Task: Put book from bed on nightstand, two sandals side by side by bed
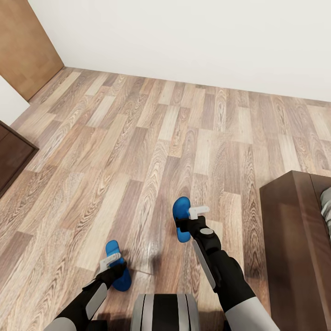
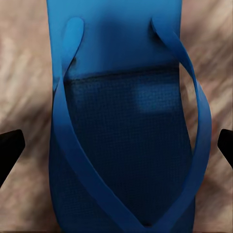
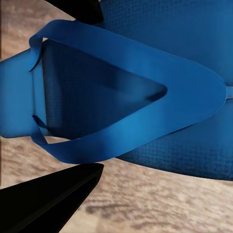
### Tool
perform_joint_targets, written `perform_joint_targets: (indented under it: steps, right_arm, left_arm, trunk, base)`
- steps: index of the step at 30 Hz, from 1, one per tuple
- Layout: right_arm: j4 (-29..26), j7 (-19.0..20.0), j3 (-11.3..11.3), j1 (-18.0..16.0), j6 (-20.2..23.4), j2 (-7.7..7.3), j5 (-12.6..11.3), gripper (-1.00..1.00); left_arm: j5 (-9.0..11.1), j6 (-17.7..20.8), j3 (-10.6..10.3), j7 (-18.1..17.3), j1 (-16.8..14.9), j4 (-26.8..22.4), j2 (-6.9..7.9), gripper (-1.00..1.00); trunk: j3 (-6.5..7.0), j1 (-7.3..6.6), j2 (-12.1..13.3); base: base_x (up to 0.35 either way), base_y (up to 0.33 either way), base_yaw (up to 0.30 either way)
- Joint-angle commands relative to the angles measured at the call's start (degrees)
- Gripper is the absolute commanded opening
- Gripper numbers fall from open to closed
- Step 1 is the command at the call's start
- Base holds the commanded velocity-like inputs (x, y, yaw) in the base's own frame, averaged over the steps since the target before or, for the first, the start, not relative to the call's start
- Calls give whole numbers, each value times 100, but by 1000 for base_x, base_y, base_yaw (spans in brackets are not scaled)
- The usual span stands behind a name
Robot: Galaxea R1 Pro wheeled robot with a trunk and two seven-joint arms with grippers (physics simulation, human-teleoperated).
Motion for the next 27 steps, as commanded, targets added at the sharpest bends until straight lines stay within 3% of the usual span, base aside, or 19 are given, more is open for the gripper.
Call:
perform_joint_targets:
  steps: [1, 16, 20, 27]
  right_arm:
    - [-6, -37, 10, -3, 30, -1, -10, -100]
    - [-6, -37, 10, -3, 30, 0, -10, -100]
    - [-6, -37, 10, -3, 30, 0, -10, -100]
    - [-6, -37, 10, -3, 30, 0, -10, -100]
  left_arm:
    - [36, 21, -33, 38, 1, -13, 5, 100]
    - [21, 13, -36, 38, 1, -14, 5, 100]
    - [19, 12, -40, 38, 1, -14, 5, 100]
    - [12, 12, -36, 38, 1, -14, 5, 100]
  trunk:
    - [-3, -1, -1]
    - [-3, -1, -1]
    - [-92, 9, -7]
    - [-92, 9, -7]
  base:
    - [0, 0, 0]
    - [0, 0, 0]
    - [0, 0, 0]
    - [0, 0, 0]
